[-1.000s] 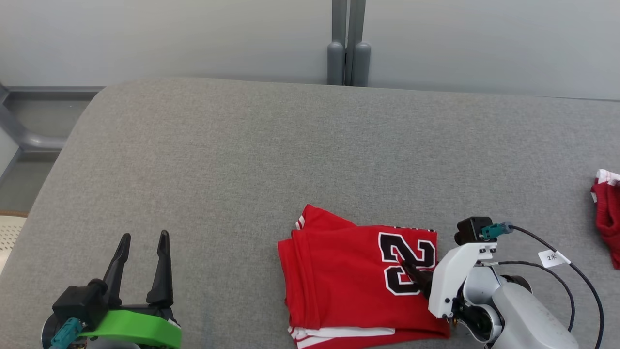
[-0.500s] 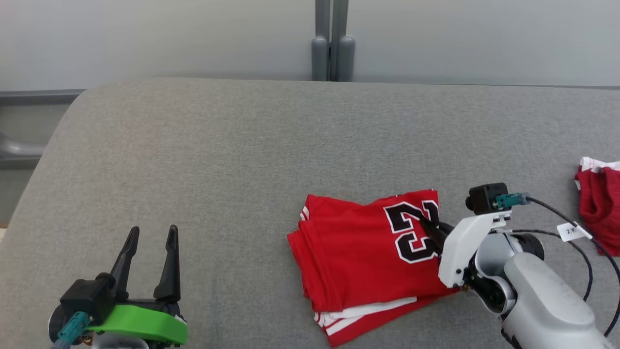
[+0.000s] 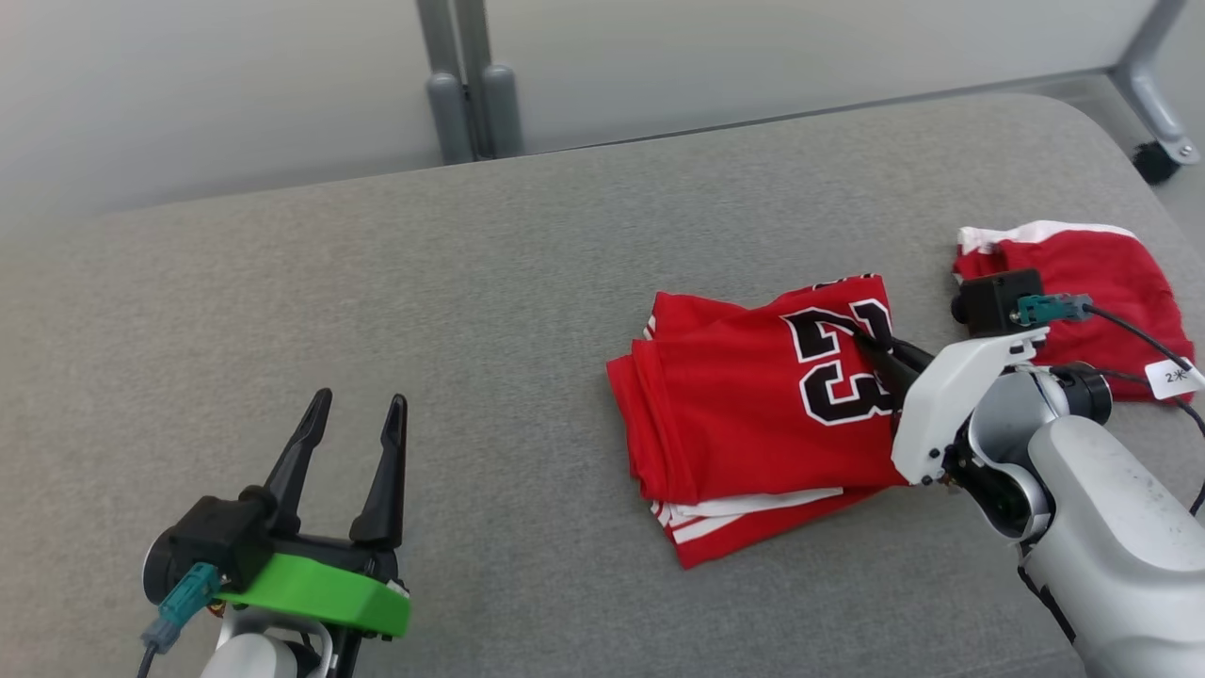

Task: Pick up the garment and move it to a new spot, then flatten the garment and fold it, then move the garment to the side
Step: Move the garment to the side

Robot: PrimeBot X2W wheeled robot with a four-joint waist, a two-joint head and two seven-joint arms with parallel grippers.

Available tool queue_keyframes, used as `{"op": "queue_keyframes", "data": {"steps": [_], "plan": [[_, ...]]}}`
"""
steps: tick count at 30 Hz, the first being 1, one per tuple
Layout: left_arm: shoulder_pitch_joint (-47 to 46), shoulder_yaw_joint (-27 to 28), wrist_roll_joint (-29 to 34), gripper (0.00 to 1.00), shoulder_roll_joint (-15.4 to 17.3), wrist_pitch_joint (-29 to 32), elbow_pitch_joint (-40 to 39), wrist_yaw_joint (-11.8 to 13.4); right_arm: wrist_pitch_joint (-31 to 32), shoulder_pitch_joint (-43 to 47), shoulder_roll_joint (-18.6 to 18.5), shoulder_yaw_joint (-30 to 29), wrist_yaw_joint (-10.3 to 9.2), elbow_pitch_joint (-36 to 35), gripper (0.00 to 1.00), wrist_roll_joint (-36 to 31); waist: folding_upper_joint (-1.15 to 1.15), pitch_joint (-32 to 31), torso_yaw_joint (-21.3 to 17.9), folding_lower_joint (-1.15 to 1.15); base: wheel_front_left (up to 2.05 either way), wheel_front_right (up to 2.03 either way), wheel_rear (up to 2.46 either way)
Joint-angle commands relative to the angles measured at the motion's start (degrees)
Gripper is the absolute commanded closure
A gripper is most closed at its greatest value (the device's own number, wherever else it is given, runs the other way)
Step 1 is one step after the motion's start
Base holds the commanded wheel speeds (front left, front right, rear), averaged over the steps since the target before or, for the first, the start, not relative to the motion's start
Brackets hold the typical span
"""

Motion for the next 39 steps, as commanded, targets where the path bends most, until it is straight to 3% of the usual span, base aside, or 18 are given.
{"op": "queue_keyframes", "data": {"steps": [1, 8, 16, 20, 28, 39], "plan": [[-1.15, 0.04, -0.41, 0.0, 0.75, -0.13, -0.21, -0.17, -0.47, -0.42, -0.46, -0.54, -0.06, -0.68, 1.0, 0.1, 0.0, 1.59, -6.61, 0.0, 0.0, 0.0, 0.0], [-1.78, 3.02, -0.72, 0.0, 1.49, -0.12, -1.2, 0.14, -1.37, 0.63, -0.44, -2.07, -0.06, -2.65, 1.0, -0.21, 0.0, 3.16, -11.65, 0.0, 0.0, 0.0, 0.0], [-2.92, 5.06, 0.23, 0.0, 3.76, 0.13, -2.92, 0.14, -1.56, -3.64, -1.64, -2.23, -0.06, -2.74, 1.0, 1.93, 0.0, 7.94, -11.37, 0.0, 0.0, 0.0, 0.0], [-3.72, 5.28, 0.17, 0.0, 4.78, 0.71, -3.45, 0.16, 1.42, -7.77, -4.89, -1.19, -0.06, -2.8, 1.0, 5.97, 0.0, 10.97, -10.56, 0.0, 0.0, 0.0, 0.0], [-4.69, 5.21, -0.24, 0.0, 5.75, 1.03, -3.57, 0.23, 4.64, -13.91, -14.94, -1.69, -0.06, -1.58, 1.0, 6.29, 0.0, 14.28, -8.28, 0.0, 0.0, 0.0, 0.0], [-6.26, 5.01, -0.47, 0.0, 6.84, 1.66, -4.22, 0.32, 2.43, -18.03, -20.78, -2.76, -0.06, 2.48, 1.0, 3.81, 0.0, 18.24, -7.15, 0.0, 0.0, 0.0, 0.0]]}}
